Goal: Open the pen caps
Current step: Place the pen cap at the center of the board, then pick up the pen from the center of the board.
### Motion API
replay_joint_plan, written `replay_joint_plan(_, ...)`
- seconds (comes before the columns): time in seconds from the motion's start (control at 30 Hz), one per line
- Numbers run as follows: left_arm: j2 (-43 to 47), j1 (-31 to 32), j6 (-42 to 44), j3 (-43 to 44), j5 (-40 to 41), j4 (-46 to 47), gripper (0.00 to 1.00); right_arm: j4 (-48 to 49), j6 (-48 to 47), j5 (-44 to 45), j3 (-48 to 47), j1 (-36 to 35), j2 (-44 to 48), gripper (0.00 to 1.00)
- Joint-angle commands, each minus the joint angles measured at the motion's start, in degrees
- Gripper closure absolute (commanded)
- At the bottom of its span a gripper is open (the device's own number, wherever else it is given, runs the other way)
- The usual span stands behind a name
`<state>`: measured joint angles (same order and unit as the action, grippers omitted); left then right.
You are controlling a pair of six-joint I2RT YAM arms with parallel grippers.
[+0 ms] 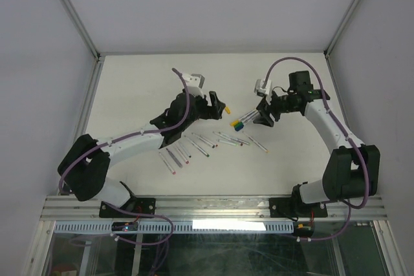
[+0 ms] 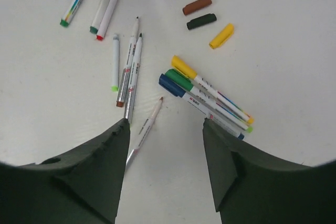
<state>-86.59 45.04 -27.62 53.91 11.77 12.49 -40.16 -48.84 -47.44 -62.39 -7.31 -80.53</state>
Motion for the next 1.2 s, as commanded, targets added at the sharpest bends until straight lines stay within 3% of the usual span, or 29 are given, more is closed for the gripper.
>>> replay_joint_plan(0.0,7.62,0.31,13.13,-8.37,-2.31,16.05,0.17,-11.26,-44.18,-7.46,0.97,0.27,-1.65,0.35)
replay_joint_plan(0.1,11.44,0.25,15.98,-14.62,-3.22,23.77,0.01,-12.67,-55.97,-4.75,0.29,0.06,-5.0,0.31)
replay_joint_plan(0.27,11.69,0.24,18.2,-20.18,-6.26,29.95,0.01,-19.38,-66.05,-0.54,-7.51,-0.41,-16.05,0.4)
replay_joint_plan(0.53,12.54,0.31,17.81,-23.63,-6.46,34.6,0.01,-17.63,-62.25,5.42,-13.81,-3.23,-26.24,0.5)
replay_joint_plan(0.83,13.58,0.36,17.7,-25.43,-6.33,36.57,0.01,-15.55,-58.32,10.62,-16.89,-6.13,-30.99,0.65)
replay_joint_plan(1.17,13.73,0.29,17.55,-25.69,-6.24,37.07,0.01,-14.42,-57.41,13.23,-16.66,-7.46,-32.06,0.68)
